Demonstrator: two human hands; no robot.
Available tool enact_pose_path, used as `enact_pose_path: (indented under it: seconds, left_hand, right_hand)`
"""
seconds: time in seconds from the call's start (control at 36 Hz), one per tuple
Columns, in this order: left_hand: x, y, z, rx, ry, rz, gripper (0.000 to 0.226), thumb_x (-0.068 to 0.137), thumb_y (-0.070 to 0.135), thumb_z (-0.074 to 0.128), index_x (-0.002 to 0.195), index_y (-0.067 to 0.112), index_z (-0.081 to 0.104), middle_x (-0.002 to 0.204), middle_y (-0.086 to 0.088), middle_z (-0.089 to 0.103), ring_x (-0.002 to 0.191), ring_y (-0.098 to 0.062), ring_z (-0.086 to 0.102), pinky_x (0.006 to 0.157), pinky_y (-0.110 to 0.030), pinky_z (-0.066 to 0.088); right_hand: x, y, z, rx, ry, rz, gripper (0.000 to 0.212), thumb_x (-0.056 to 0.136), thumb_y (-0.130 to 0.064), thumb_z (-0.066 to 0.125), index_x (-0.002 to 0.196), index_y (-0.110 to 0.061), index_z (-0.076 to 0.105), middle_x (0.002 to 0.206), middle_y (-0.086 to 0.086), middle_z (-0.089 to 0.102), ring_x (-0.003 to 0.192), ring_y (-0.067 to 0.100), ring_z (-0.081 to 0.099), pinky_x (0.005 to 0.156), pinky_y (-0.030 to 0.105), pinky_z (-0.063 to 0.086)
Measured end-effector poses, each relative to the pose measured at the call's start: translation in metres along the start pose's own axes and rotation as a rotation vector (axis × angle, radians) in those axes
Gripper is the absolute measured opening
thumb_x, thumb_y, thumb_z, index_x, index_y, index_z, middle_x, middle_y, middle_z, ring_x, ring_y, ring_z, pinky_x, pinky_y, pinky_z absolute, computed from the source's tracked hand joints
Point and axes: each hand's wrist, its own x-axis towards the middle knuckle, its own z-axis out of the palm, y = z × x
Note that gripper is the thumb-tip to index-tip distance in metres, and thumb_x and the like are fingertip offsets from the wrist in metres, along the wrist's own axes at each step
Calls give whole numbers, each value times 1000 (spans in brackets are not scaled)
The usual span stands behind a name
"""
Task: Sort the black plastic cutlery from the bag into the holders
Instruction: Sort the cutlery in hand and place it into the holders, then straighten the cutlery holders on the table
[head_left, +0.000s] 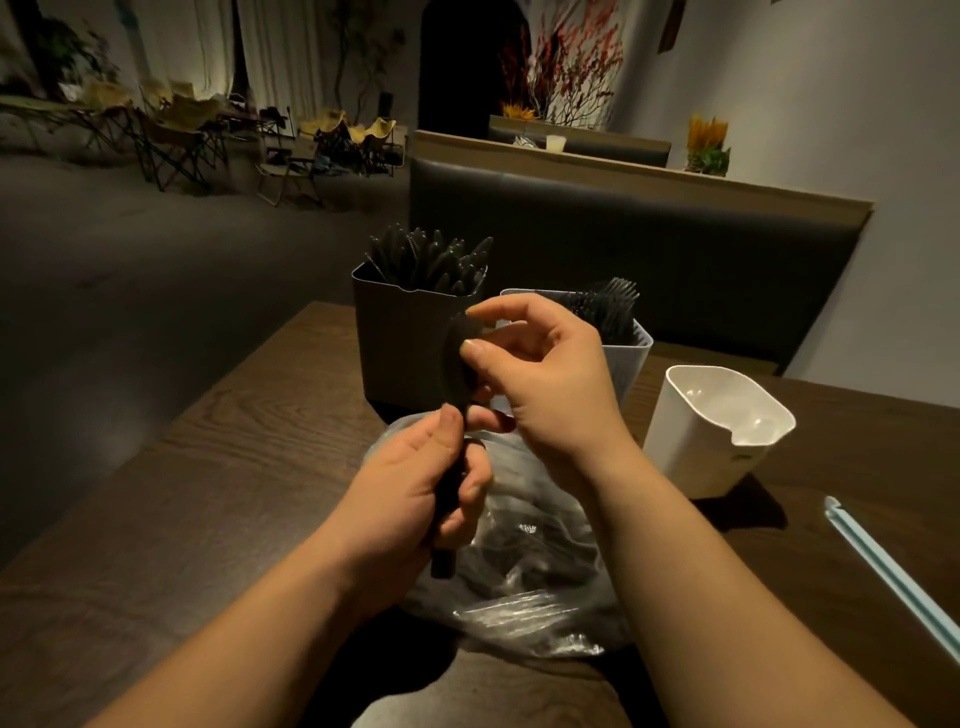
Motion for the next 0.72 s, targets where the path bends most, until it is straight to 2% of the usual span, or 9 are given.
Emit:
enact_pose_path:
  seconds: [0.11,0.22,0.31,0.36,0.44,0.5,0.56,0.64,0.72]
  left_hand:
    - [-1,1,2,37,21,26,44,94,44,43,63,16,59,56,-4,36,43,-12,28,46,-25,20]
    - [-2,0,3,126,45,50,38,93,43,45,69,22,66,64,-8,48,46,-16,42,48,-27,31]
    - [-1,-4,4,147,45,63,28,89,35,53,93,13,69,69,-8,55,52,-19,52,48,-26,46]
    - [-1,-8,4,172,57,59,31,87,30,56,105,7,68,70,-7,56,55,-18,53,50,-25,50]
    - [0,-12,5,214,99,103,25,86,27,56,95,9,73,67,-6,55,55,-13,52,49,-23,49]
    - [1,-14,5,241,138,124,21,85,27,57,87,14,74,66,-6,53,56,-12,51,49,-23,47]
    - [2,-14,4,278,165,140,19,83,27,59,83,16,74,65,-6,53,55,-14,49,50,-24,44]
    - [2,-13,3,343,185,177,17,82,30,60,79,21,74,61,-4,52,53,-16,48,52,-25,39]
    - [2,-13,3,374,198,195,17,83,29,61,78,21,75,59,-4,52,53,-18,48,53,-26,38]
  right_hand:
    - [-3,0,1,-66,-100,-33,25,92,4,63,111,-11,66,101,12,71,86,13,73,61,25,59]
    - [0,-4,-4,-203,-81,-157,26,90,6,65,104,-15,64,98,9,70,91,17,71,66,26,59]
    - [7,-20,-22,-190,95,-315,32,89,7,65,110,-17,63,104,8,68,94,17,71,69,31,61]
    - [11,-36,-41,-207,298,-442,38,88,6,67,117,-18,62,110,0,67,100,11,69,81,34,62]
    - [8,-54,-68,-246,541,-602,40,89,3,67,126,-9,60,116,-1,64,106,6,67,82,30,61]
    - [4,-59,-80,-332,627,-687,41,91,2,64,130,-7,57,114,-13,60,109,1,65,80,26,61]
    - [3,-59,-88,-385,680,-737,42,93,0,62,133,-7,54,113,-17,57,111,-1,64,76,24,61]
    - [7,-54,-96,-434,740,-773,40,94,-3,62,133,-5,56,116,-9,60,112,9,65,74,22,61]
    - [17,-40,-105,-534,743,-784,37,92,-2,63,128,-1,59,124,7,62,113,13,64,82,19,57]
